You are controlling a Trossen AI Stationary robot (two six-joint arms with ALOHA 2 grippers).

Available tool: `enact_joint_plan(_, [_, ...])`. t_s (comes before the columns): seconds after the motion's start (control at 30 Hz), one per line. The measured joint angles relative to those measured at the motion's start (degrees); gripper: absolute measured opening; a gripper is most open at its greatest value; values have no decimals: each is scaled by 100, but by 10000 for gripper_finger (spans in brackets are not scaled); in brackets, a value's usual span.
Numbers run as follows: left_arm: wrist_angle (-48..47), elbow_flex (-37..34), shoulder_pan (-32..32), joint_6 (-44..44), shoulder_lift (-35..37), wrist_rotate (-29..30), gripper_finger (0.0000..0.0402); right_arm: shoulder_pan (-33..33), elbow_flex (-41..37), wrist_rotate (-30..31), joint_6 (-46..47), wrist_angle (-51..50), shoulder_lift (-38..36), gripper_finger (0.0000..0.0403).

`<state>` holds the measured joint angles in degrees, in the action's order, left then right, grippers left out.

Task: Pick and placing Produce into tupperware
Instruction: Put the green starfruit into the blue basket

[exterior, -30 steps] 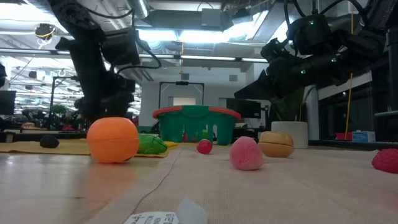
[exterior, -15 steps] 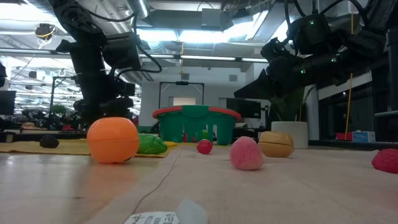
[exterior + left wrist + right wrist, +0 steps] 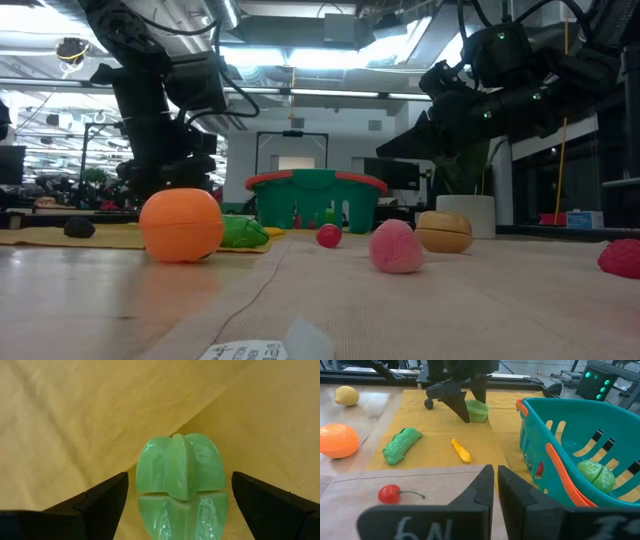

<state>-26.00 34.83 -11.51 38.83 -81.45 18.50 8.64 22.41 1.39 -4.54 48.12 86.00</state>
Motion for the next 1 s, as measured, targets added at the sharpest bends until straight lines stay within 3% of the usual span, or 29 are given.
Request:
enact_joint_plan(0.5, [0, 2, 0, 7, 2, -85, 221, 1, 0, -1, 1, -1, 0, 28])
enact_joint_plan(1.0, [-314, 469, -42, -626, 265, -92, 218, 1, -1, -2, 4, -2, 0, 28])
